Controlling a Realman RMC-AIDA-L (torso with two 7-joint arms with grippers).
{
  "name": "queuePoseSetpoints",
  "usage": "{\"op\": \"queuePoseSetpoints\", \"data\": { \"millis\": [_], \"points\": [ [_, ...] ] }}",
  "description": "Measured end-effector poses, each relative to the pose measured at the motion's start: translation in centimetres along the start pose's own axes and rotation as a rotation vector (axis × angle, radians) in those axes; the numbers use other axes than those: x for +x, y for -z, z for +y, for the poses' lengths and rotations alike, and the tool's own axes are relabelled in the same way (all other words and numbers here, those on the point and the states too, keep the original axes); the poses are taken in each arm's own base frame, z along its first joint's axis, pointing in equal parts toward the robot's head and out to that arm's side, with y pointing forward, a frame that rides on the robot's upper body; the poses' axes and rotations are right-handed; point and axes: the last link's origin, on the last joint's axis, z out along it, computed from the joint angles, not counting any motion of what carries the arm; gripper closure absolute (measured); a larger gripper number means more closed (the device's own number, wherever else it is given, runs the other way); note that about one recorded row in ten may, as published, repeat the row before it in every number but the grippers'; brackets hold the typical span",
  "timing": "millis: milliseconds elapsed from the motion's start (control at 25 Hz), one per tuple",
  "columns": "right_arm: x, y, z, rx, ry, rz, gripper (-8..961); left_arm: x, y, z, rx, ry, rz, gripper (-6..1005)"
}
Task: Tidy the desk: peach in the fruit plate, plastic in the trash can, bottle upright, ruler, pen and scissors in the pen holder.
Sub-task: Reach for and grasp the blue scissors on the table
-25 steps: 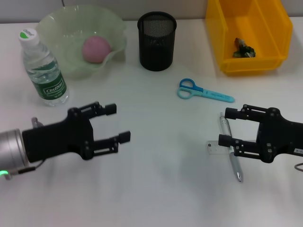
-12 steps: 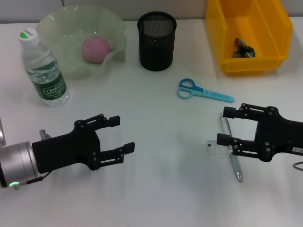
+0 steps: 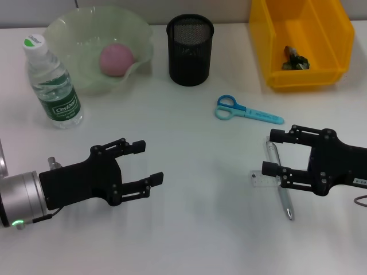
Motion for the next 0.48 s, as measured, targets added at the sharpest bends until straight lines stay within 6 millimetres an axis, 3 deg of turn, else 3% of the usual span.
{"op": "queuePoseSetpoints", "data": {
  "millis": [320, 480],
  "points": [
    [-0.2, 0.2, -0.2, 0.023, -0.015, -0.022, 252, 0.0, 0.0, 0.0, -0.001, 0.005, 0.001, 204],
    [-0.8, 1.3, -0.8, 0.090, -0.092, -0.089, 253, 0.0, 0.1, 0.1, 0.000, 0.008, 0.003, 204]
  ]
}}
